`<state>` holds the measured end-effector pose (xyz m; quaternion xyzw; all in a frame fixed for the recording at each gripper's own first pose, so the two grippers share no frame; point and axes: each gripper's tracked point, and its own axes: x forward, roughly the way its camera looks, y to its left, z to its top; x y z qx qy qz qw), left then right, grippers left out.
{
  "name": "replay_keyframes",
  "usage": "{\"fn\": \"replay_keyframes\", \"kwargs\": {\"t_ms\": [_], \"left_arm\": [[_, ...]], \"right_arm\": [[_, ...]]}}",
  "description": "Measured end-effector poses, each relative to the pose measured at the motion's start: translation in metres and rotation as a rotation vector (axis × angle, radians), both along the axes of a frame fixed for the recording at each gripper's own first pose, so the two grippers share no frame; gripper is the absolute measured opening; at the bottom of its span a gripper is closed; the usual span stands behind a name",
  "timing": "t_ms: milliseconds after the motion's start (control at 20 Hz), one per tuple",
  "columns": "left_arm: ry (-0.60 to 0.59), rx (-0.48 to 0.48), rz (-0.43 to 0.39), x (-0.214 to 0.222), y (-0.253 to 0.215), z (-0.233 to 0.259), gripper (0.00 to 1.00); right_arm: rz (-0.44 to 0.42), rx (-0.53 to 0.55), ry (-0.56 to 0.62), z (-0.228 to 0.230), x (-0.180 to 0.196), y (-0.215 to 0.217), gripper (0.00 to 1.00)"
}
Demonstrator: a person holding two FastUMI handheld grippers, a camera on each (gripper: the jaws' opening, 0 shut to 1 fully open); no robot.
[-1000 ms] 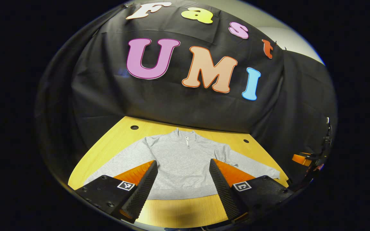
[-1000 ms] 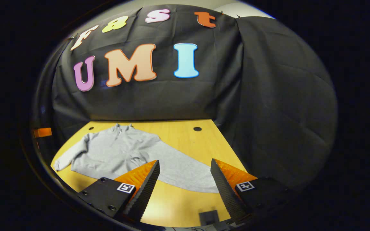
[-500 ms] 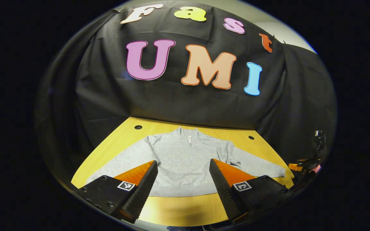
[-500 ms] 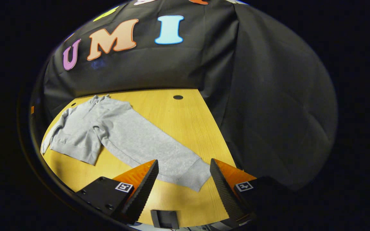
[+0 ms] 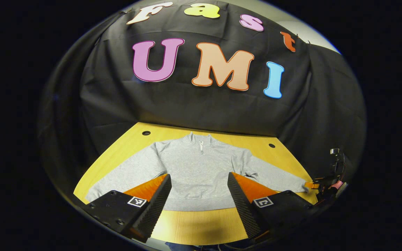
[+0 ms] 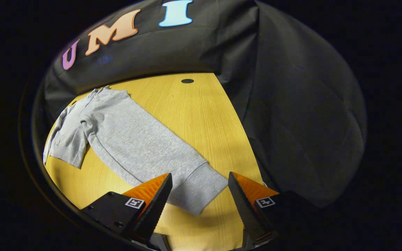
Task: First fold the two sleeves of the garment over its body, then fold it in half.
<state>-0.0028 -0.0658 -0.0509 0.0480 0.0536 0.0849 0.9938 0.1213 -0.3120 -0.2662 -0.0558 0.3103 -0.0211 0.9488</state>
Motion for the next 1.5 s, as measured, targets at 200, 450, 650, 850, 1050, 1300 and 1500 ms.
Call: {"fn": "replay_keyframes", "kwargs": {"t_ms": [200, 450, 650, 850, 1050, 1300, 1500], "left_arm": [[-0.008, -0.015, 0.017, 0.005, -0.002, 0.002, 0.95], [-0.005, -0.010, 0.032, 0.008, -0.001, 0.000, 0.95], [-0.003, 0.000, 0.037, 0.004, 0.000, -0.003, 0.94], [-0.006, -0.010, 0.036, 0.004, 0.003, -0.003, 0.95], [-0.003, -0.023, 0.025, 0.003, 0.007, -0.003, 0.95], [-0.009, -0.034, -0.008, 0.003, 0.017, -0.002, 0.95], [-0.011, -0.034, -0.051, 0.006, 0.030, 0.002, 0.95]], "right_arm": [[0.005, 0.016, 0.043, -0.017, -0.001, -0.001, 0.99], [0.012, 0.071, 0.045, -0.024, 0.000, 0.004, 0.98], [0.039, 0.087, 0.049, -0.025, -0.005, 0.013, 0.72], [-0.009, 0.176, 0.061, -0.026, -0.007, 0.022, 0.23], [-0.083, 0.237, 0.036, -0.022, -0.016, 0.023, 0.11], [-0.119, 0.256, -0.037, 0.003, -0.030, 0.037, 0.12], [-0.154, 0.339, -0.108, 0.035, -0.041, 0.061, 0.11]]}}
